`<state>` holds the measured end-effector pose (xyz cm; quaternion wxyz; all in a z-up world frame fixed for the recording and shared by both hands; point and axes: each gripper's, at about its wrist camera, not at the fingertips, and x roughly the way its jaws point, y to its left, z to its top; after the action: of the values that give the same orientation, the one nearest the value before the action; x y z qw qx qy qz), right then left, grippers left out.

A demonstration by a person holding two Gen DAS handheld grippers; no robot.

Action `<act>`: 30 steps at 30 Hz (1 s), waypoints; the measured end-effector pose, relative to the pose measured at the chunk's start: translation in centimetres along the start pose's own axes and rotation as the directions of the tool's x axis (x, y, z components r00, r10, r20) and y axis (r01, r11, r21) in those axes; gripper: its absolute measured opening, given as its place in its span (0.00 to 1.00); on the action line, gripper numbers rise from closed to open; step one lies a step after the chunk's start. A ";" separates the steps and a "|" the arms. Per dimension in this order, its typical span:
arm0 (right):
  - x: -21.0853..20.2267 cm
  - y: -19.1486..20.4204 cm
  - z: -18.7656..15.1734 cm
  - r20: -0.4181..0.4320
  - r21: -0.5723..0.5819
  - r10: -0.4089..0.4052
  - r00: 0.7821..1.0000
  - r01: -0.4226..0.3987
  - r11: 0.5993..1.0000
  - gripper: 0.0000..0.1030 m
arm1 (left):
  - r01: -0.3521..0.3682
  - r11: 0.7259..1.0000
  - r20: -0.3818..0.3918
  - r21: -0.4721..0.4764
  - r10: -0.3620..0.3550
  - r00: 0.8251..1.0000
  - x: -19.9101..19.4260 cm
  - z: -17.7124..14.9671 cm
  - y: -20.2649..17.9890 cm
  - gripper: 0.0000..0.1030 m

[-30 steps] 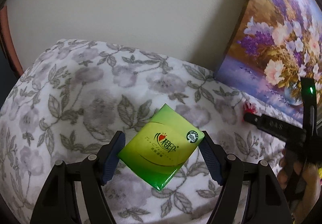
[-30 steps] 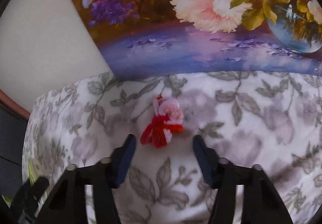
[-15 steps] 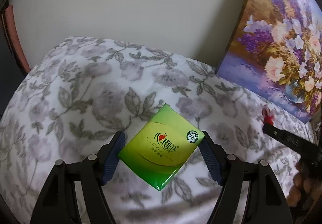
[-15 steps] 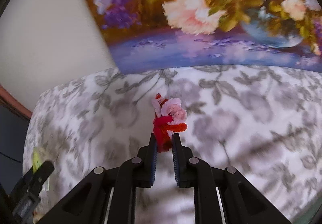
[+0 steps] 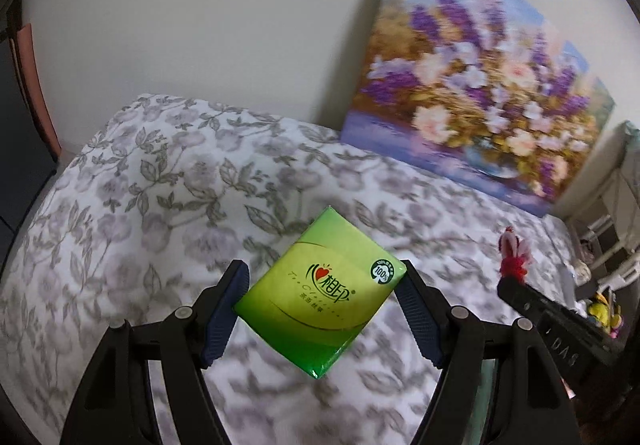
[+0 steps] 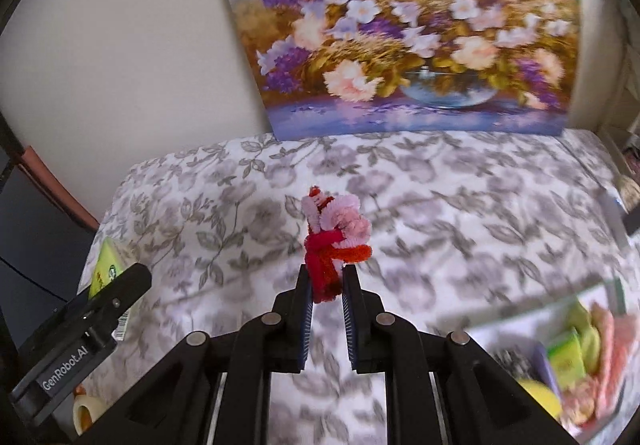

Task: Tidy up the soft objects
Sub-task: 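Carry the hair tie and tissue pack over the tray and open both grippers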

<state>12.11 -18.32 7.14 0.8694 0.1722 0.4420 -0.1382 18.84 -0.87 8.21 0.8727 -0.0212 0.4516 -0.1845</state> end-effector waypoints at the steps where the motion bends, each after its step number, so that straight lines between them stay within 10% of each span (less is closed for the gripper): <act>1: -1.3 -0.6 -0.7 0.003 0.014 0.010 1.000 -0.010 1.000 0.15 | 0.012 1.000 0.002 0.001 -0.012 1.000 -0.9 -0.7 -0.6 0.73; 14: -7.5 -8.9 -9.8 -0.041 0.151 -0.045 0.998 0.050 0.987 0.15 | 0.109 0.994 -0.039 0.020 -0.108 0.993 -5.4 -9.4 -9.6 0.74; 30: -10.5 -23.1 -12.7 -0.093 0.237 -0.177 0.980 0.194 0.952 0.16 | 0.217 0.965 -0.187 0.146 -0.189 0.964 -2.7 -17.3 -21.6 0.74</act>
<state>-12.17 -32.85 4.65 0.8086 0.2407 0.4660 -0.2667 -2.84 -17.79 4.47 0.8057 0.0208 0.5036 -0.3110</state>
